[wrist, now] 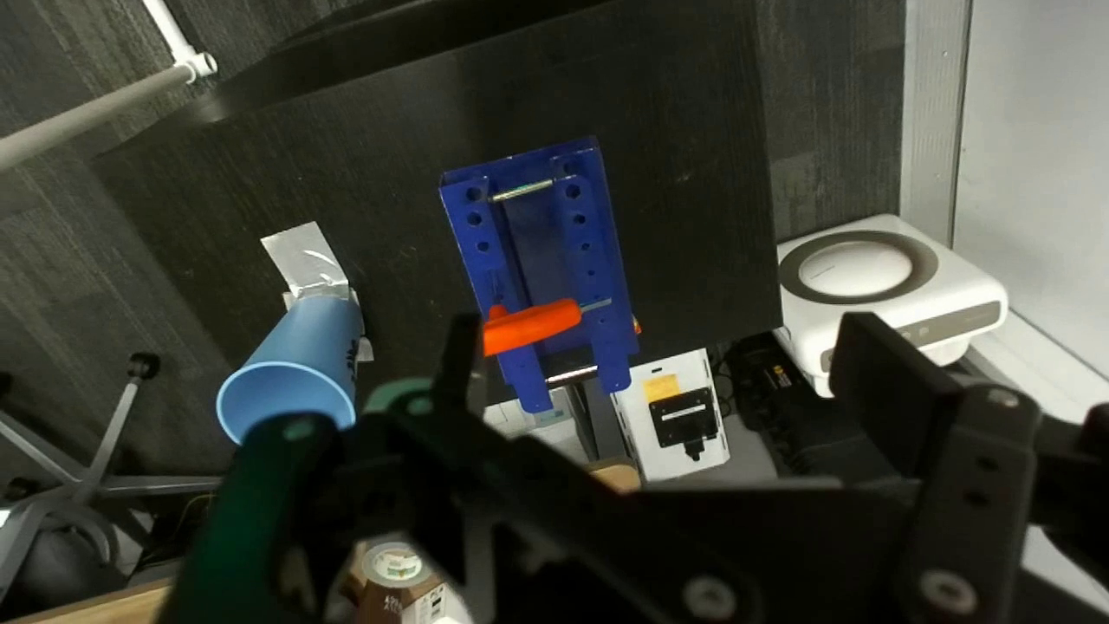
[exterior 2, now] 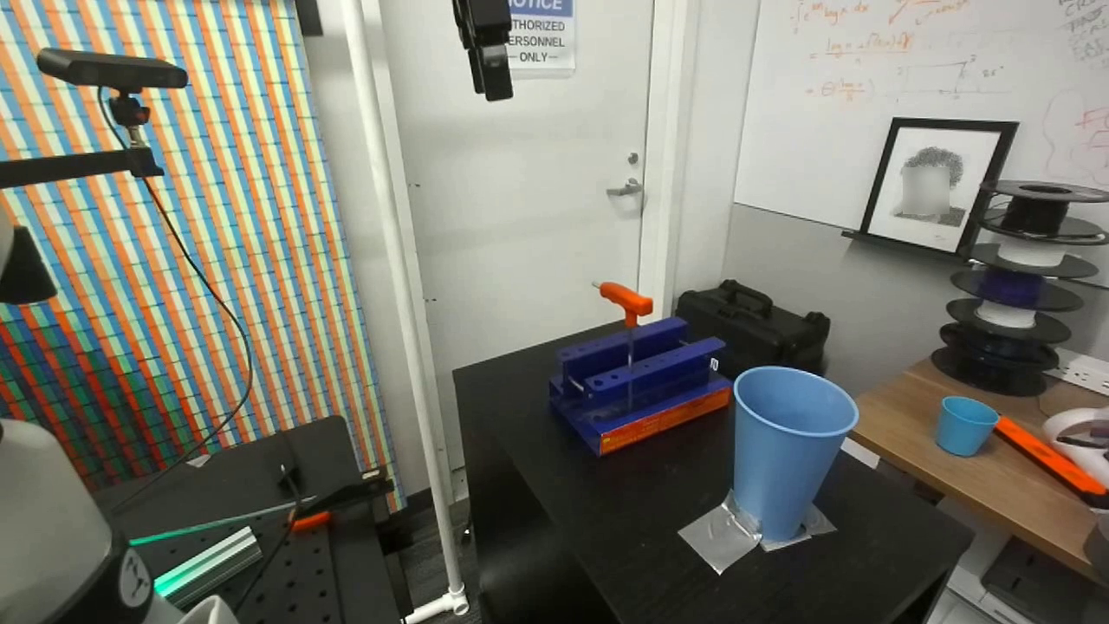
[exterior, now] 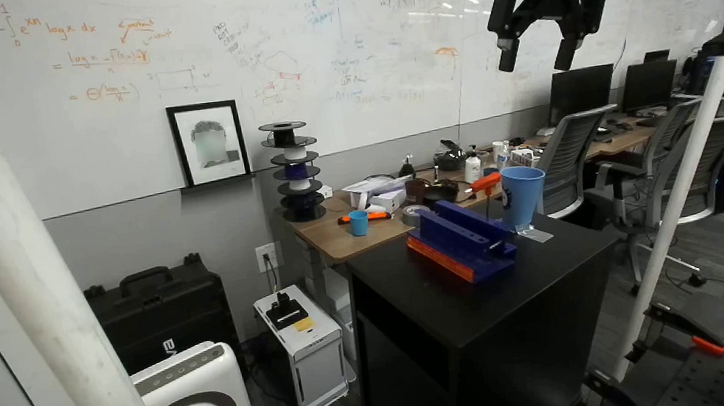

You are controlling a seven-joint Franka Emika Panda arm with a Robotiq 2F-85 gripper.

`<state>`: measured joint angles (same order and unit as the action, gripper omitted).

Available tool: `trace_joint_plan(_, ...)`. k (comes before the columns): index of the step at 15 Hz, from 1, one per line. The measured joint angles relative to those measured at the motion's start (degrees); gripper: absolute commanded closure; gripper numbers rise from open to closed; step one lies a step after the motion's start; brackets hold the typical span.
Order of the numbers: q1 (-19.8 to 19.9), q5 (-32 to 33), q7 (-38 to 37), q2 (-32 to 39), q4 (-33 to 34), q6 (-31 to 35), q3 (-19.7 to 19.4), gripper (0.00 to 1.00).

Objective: Put the metal object with the orange handle in the blue cup

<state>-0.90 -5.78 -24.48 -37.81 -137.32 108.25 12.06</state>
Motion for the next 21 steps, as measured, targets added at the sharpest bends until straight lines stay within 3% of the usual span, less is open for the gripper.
trace_joint_plan(5,3.9,0.4,-10.5,2.6,-4.3,14.0,1.0,0.00)
trace_joint_plan(10,8.0,0.5,-18.0,11.5,-8.6,25.5,0.5,0.00)
trace_joint_plan(16,8.2,2.0,-24.7,20.8,-10.2,38.5,0.4,0.00)
trace_joint_plan(21,7.9,4.5,-28.5,26.1,-10.1,42.2,-0.2,0.00)
